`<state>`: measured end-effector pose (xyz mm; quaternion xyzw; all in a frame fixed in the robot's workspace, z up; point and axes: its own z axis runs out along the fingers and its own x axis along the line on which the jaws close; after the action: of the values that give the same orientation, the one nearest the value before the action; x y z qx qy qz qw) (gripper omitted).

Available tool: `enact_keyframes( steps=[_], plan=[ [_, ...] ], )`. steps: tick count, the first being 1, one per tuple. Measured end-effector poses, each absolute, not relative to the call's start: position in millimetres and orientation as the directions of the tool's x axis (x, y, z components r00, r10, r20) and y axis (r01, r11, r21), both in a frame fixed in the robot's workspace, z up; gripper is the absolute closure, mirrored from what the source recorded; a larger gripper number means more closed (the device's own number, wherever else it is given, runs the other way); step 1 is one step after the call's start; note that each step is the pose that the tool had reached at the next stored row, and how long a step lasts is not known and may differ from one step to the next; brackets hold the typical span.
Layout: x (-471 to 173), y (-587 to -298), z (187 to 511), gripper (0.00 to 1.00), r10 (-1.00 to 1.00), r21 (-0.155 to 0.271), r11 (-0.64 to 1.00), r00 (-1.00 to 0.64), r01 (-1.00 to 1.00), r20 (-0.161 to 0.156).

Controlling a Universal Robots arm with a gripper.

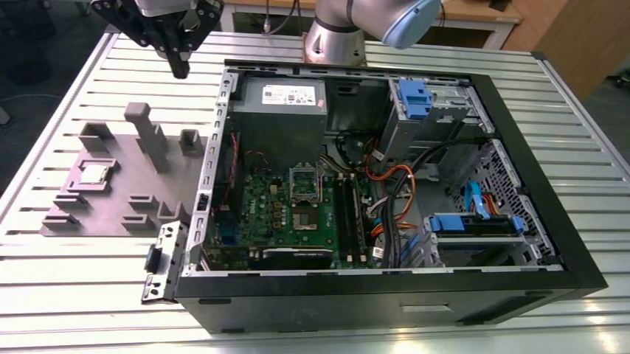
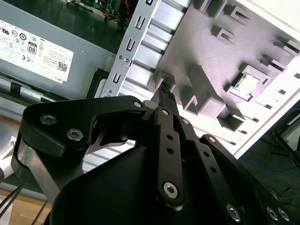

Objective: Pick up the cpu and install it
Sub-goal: 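Reach for the cpu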

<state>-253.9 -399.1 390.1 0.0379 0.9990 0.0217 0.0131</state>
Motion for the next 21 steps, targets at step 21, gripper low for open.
enact_keyframes(
  steps=[21],
  plan=[
    [-274.8,-399.1,389.7,0.89,0.076,0.044,0.996,-0.997,0.075,-0.024]
  ],
)
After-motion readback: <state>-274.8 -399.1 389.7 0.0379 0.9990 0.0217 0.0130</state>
